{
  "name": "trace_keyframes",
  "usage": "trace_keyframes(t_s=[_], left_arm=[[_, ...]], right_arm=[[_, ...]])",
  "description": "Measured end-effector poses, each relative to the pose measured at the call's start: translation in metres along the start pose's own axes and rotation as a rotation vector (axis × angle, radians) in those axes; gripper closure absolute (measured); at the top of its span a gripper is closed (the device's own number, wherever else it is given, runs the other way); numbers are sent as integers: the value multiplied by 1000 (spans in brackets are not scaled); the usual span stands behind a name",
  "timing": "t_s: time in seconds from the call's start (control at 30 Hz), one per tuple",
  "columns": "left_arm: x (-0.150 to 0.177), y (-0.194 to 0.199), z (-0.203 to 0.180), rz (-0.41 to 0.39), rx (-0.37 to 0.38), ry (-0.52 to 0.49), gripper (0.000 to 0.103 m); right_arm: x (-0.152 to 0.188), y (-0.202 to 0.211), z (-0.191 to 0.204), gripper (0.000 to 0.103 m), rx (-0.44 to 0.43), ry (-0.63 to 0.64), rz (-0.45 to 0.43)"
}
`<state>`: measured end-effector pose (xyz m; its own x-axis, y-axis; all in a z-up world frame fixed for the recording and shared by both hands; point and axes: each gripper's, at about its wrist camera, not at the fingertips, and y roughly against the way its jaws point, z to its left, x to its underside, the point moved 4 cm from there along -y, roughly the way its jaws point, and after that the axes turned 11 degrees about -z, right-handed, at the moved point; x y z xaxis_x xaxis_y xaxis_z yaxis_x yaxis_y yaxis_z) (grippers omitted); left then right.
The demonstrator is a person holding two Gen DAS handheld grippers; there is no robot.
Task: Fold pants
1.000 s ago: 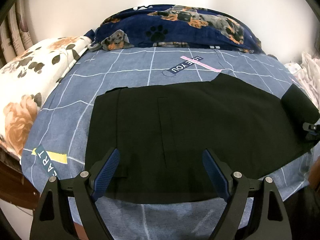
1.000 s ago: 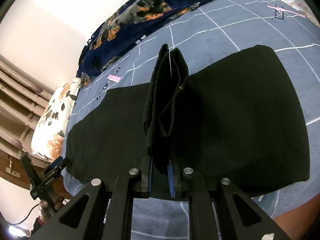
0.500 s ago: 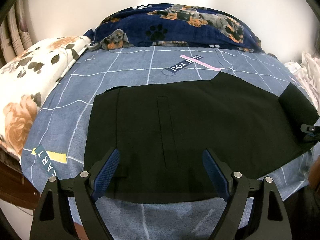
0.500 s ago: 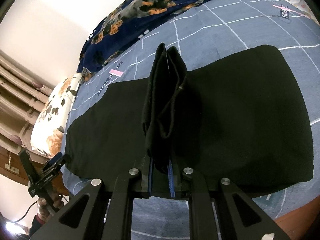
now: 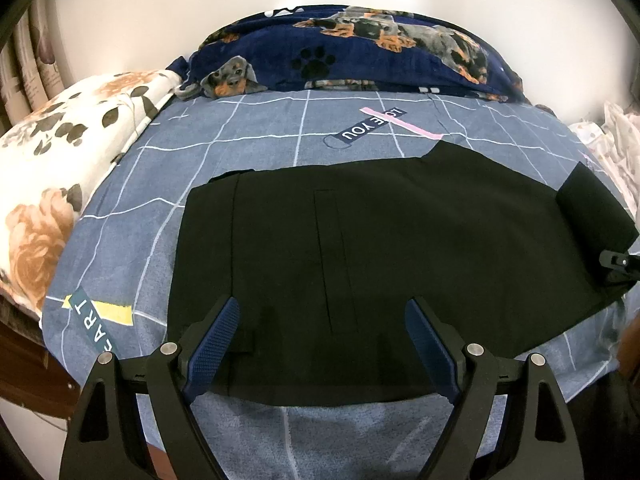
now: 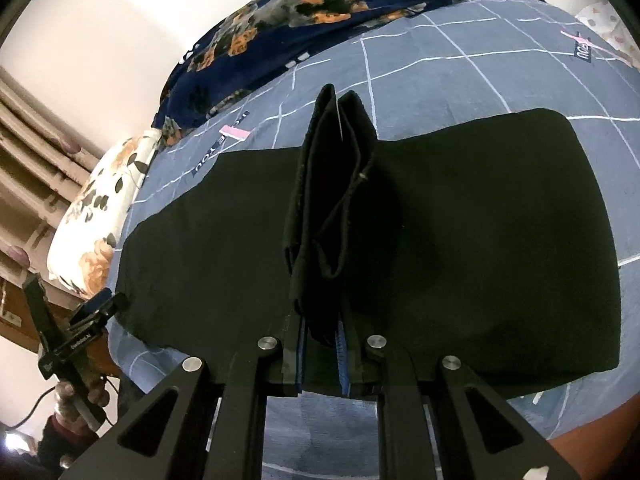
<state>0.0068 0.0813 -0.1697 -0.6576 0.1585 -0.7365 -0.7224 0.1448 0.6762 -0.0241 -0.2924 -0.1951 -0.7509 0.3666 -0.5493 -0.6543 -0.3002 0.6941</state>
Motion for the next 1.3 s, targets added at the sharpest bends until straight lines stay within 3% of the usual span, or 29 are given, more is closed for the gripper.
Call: trace_keyframes(t_s=[1.3], left_arm=[[2, -1, -3, 8, -4, -21, 18]], right_arm=[[15, -14, 31, 88, 92, 227, 31]])
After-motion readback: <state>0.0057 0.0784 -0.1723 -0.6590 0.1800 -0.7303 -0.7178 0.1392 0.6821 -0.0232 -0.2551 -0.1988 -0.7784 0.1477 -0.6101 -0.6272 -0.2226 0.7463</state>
